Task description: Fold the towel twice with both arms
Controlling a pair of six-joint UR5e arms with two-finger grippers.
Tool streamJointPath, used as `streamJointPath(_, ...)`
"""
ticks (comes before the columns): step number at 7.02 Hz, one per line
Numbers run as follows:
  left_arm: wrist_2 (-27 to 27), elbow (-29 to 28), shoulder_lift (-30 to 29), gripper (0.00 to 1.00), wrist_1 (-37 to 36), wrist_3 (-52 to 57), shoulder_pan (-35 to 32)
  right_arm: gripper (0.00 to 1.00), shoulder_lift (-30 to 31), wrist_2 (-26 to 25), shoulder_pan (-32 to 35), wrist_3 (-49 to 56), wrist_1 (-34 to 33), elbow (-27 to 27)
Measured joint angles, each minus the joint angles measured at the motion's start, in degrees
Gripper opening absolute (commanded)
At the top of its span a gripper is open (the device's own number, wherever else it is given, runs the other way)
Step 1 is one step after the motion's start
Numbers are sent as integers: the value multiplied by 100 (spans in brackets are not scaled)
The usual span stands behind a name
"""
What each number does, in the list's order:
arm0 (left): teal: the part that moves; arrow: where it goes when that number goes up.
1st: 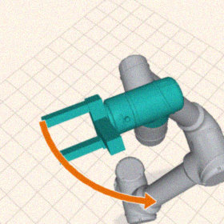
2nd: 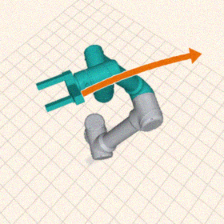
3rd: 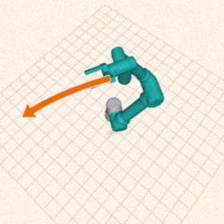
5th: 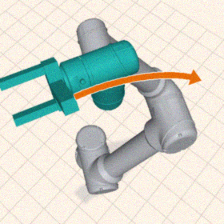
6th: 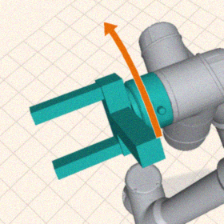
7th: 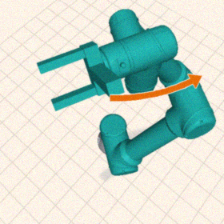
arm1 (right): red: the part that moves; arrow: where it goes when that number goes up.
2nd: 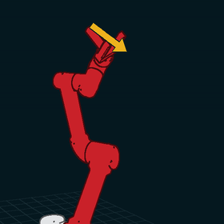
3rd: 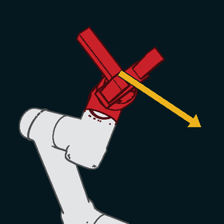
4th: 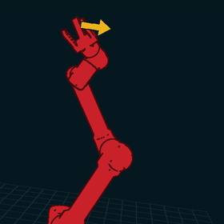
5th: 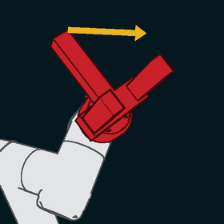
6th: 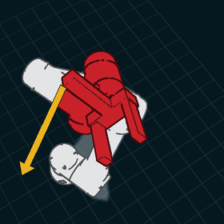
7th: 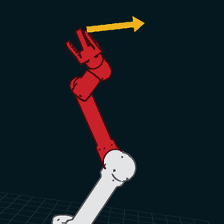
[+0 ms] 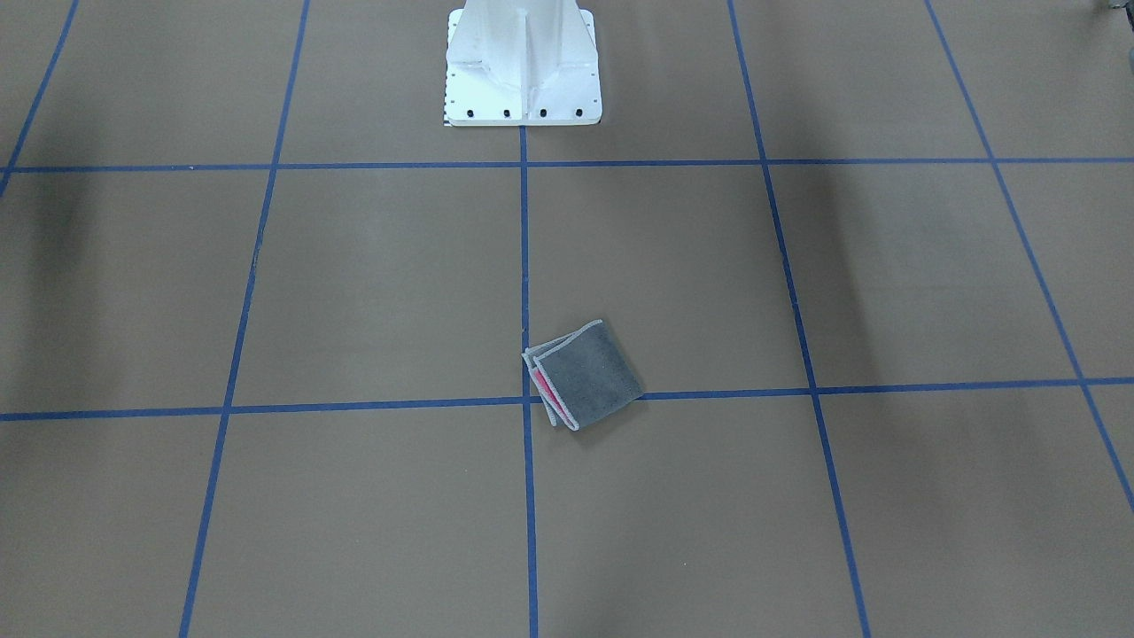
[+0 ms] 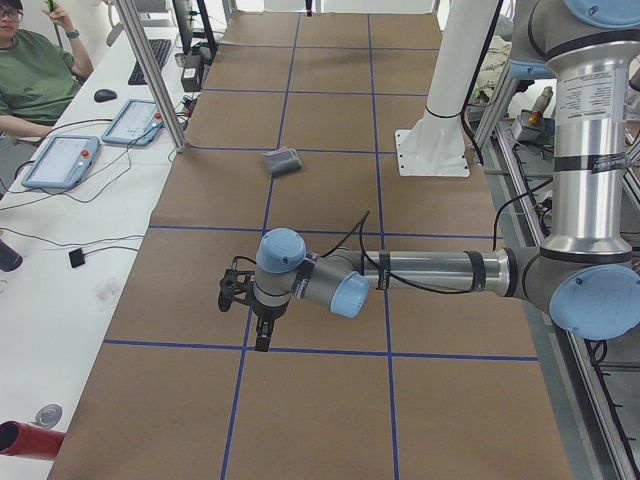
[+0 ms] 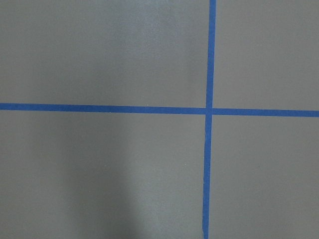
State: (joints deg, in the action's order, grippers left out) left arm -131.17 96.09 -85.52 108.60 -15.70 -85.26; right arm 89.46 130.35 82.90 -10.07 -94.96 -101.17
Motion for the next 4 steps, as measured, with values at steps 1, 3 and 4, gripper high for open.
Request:
streamJointPath(1, -76, 428, 77, 100, -725, 375, 14, 100, 25, 10, 37, 5, -16, -7)
streamJointPath(3, -96, 904, 347, 100, -1753, 1170, -23, 100, 84, 58, 150, 45, -30, -11)
streamJointPath(4, -90, 906, 411, 100, -1890, 1285, -31, 100, 106, 141, 232, 158, -36, -3)
